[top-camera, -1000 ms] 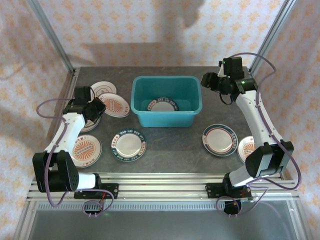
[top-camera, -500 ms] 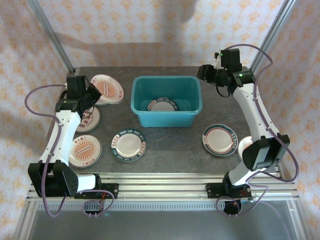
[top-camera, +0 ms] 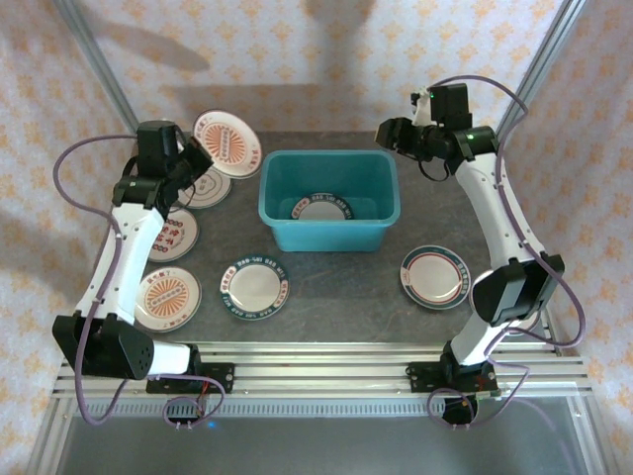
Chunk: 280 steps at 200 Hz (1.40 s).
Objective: Place the plates into the plastic bin on the countertop
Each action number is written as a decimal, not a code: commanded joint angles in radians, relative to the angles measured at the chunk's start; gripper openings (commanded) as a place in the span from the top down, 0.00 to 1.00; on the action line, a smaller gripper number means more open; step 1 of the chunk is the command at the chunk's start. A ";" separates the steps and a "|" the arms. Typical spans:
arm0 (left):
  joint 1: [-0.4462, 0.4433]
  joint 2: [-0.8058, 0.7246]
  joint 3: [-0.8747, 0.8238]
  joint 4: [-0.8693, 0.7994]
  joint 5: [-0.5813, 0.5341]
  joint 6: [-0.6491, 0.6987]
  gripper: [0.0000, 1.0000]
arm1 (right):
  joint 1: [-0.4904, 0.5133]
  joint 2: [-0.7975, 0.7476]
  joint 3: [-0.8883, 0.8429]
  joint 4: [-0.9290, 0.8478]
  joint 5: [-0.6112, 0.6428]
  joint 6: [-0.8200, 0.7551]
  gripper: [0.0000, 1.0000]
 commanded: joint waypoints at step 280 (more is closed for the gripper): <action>-0.219 0.189 0.066 0.370 0.376 -0.168 1.00 | 0.098 0.233 0.154 0.012 -0.182 0.050 0.79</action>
